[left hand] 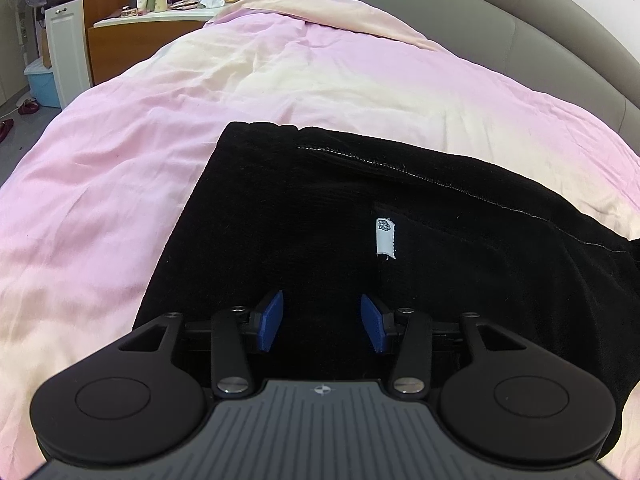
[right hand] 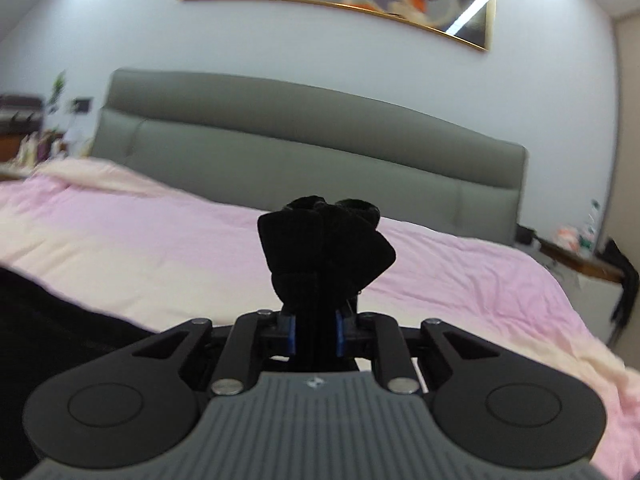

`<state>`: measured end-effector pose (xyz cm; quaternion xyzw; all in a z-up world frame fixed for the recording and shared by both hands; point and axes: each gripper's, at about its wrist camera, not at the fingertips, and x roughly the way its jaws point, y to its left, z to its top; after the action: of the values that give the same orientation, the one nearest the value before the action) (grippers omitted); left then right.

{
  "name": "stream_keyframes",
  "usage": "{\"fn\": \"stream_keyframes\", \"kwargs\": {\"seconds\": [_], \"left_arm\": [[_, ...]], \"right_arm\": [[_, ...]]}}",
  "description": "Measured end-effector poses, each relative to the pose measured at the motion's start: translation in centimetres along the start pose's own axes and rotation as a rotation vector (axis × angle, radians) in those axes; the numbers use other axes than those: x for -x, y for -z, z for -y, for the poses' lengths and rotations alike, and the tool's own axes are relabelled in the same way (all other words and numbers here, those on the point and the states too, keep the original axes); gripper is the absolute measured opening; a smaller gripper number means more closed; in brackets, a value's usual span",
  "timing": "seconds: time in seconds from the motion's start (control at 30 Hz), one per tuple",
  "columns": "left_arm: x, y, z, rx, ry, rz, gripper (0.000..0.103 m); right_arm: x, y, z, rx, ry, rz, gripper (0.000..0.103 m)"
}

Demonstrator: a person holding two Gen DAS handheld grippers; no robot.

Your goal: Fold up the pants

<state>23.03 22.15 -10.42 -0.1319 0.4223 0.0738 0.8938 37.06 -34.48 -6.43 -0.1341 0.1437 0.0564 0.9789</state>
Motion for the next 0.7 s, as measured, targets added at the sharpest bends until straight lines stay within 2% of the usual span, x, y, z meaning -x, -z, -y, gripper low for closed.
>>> {"fn": "stream_keyframes", "kwargs": {"seconds": [0.1,0.2,0.27,0.33,0.43,0.53,0.57,0.6,0.63,0.7], "left_arm": [[0.1,0.0,-0.1,0.001,0.003,0.001,0.053],[0.2,0.1,-0.2,0.003,0.006,0.003,0.053],[0.2,0.1,-0.3,0.003,0.009,0.003,0.053],[0.2,0.0,-0.3,0.005,0.012,0.001,0.053],[0.2,0.0,-0.4,0.014,0.015,-0.004,0.053],[0.2,-0.1,-0.4,0.016,0.017,-0.009,0.053],[0.2,-0.1,-0.4,0.015,0.017,-0.012,0.053],[0.2,-0.1,-0.5,0.015,0.019,-0.013,0.053],[0.2,-0.2,-0.5,0.017,0.022,-0.014,0.053],[0.3,-0.2,-0.7,0.025,0.029,-0.016,0.053]], "right_arm": [[0.0,2.2,-6.6,0.277,-0.159,-0.068,0.014],[-0.5,6.0,-11.9,0.52,-0.281,-0.191,0.015],[-0.2,8.6,-14.1,0.685,-0.257,-0.199,0.019],[0.3,9.2,-14.9,0.763,-0.221,-0.187,0.022],[0.6,8.2,-14.1,0.753,-0.246,-0.235,0.028],[1.5,6.2,-12.9,0.689,-0.375,-0.322,0.032],[1.8,5.0,-12.3,0.635,-0.436,-0.342,0.034],[2.0,3.9,-11.3,0.562,-0.492,-0.359,0.04],[2.0,2.5,-10.1,0.467,-0.548,-0.371,0.038],[1.9,0.4,-8.0,0.303,-0.572,-0.347,0.035]]}}
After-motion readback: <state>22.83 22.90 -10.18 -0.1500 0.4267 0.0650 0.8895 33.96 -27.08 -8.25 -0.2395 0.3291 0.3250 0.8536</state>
